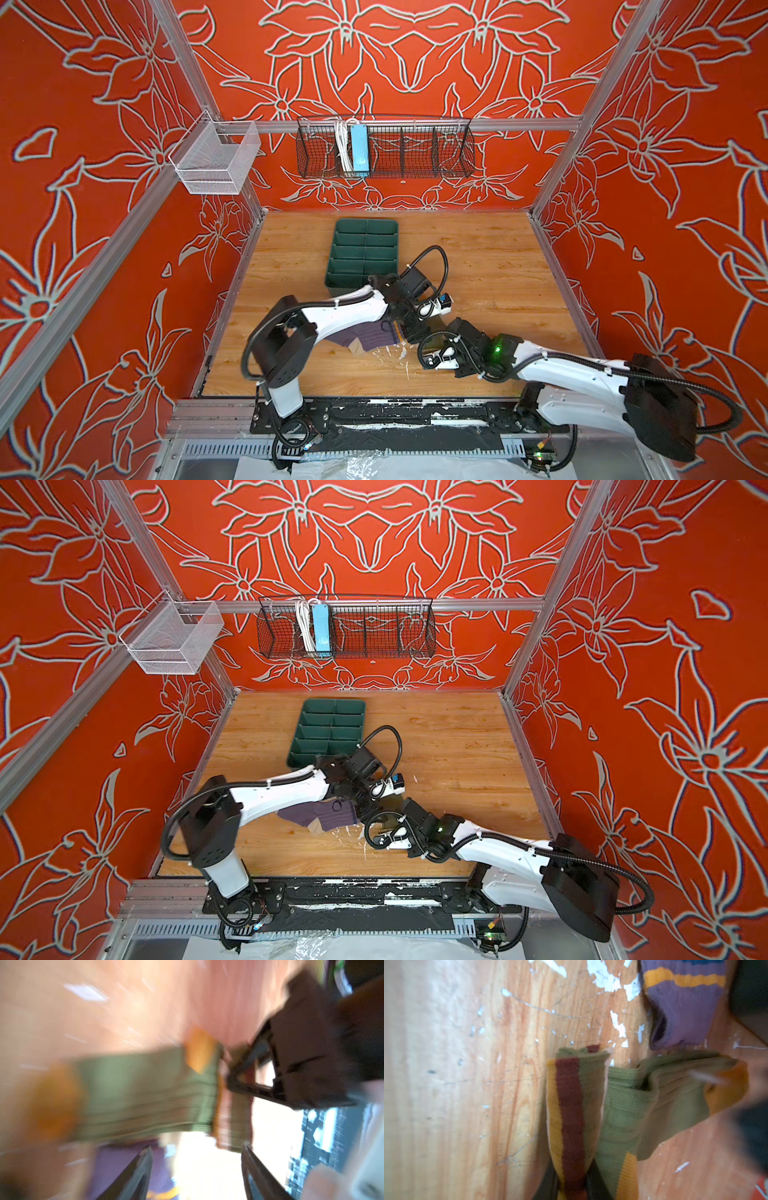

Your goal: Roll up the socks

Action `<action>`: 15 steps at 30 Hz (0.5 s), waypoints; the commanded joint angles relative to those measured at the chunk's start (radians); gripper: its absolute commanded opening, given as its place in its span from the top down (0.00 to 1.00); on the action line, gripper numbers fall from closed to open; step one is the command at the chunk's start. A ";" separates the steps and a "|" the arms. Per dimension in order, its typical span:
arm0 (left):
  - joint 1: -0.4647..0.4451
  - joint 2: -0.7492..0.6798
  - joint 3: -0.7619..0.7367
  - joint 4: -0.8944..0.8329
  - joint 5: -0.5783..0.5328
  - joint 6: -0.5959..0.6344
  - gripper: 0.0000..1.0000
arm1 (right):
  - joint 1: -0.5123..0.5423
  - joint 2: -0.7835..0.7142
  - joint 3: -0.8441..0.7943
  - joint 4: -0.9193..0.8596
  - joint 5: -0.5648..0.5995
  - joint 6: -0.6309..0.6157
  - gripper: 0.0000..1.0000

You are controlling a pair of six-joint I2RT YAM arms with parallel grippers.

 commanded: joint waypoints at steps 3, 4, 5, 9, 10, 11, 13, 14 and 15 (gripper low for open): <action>0.003 -0.308 -0.181 0.323 -0.367 0.088 0.29 | 0.010 0.012 0.023 -0.147 -0.130 0.117 1.00; 0.003 -0.376 -0.228 0.387 -0.420 0.126 0.26 | 0.010 0.017 0.029 -0.154 -0.137 0.128 1.00; 0.003 -0.431 -0.266 0.439 -0.458 0.164 0.26 | 0.010 0.022 0.034 -0.163 -0.142 0.133 1.00; 0.032 -0.646 -0.339 0.509 -0.440 0.315 0.25 | 0.010 0.035 0.041 -0.183 -0.162 0.163 1.00; 0.049 -0.695 -0.322 0.451 -0.370 0.322 0.26 | 0.010 0.034 0.040 -0.180 -0.165 0.173 1.00; 0.064 -0.726 -0.305 0.397 -0.295 0.322 0.25 | 0.010 0.034 0.041 -0.177 -0.166 0.181 1.00; 0.078 -0.765 -0.280 0.318 -0.190 0.316 0.08 | 0.010 0.035 0.040 -0.169 -0.158 0.193 1.00; 0.078 -0.776 -0.278 0.318 -0.182 0.298 0.02 | 0.010 0.035 0.041 -0.171 -0.154 0.193 1.00; 0.079 -0.786 -0.280 0.324 -0.183 0.274 0.02 | 0.010 0.035 0.040 -0.170 -0.148 0.191 1.00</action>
